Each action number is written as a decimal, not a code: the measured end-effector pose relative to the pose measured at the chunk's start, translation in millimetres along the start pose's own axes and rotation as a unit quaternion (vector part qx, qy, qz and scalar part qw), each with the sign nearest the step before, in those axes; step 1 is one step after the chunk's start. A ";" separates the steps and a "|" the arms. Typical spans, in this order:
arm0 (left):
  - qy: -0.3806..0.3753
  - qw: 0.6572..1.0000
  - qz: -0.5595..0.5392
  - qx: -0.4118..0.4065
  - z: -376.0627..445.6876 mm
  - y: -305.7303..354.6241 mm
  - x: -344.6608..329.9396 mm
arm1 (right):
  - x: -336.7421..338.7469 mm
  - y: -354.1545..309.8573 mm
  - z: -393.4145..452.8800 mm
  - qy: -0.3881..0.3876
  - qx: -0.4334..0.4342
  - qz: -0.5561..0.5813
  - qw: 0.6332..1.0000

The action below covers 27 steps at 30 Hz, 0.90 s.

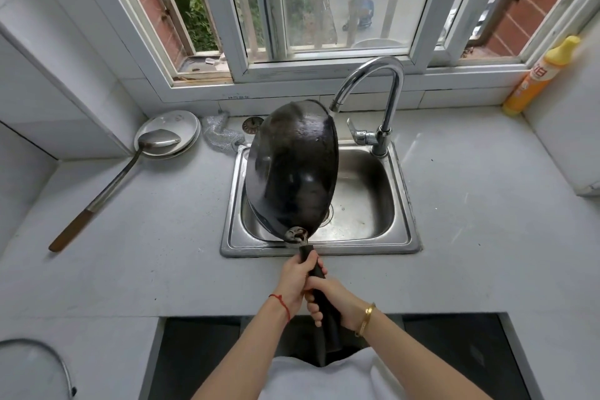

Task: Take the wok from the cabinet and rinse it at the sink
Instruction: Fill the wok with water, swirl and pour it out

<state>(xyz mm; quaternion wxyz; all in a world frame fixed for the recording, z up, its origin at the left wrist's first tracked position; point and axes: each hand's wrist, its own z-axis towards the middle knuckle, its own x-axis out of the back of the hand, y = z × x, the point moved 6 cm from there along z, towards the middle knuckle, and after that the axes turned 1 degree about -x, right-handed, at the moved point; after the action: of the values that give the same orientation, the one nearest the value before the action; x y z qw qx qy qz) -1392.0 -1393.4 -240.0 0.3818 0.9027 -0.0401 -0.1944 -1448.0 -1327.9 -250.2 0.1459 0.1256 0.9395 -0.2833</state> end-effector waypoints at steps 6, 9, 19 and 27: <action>0.018 0.998 0.059 -0.016 7.7 -3.6 -7.7 | 13.1 1.9 -1.1 0.206 0.085 -0.007 0.975; 0.026 0.995 0.090 -0.023 6.9 -4.0 -10.8 | 15.3 2.9 1.6 0.206 0.080 -0.006 0.975; 0.044 0.986 0.154 -0.049 16.3 -1.5 -16.0 | 23.2 -1.7 6.4 0.188 0.053 0.001 0.981; 0.037 0.978 0.196 -0.066 29.2 11.7 -28.2 | 29.6 -16.5 9.7 0.187 0.059 0.028 0.980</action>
<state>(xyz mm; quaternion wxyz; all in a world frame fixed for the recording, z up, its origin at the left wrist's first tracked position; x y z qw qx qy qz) -1428.2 -1415.1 -241.2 0.4724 0.8568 -0.1886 -0.0844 -1478.7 -1342.2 -260.0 -0.0323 0.2105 0.9282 -0.3052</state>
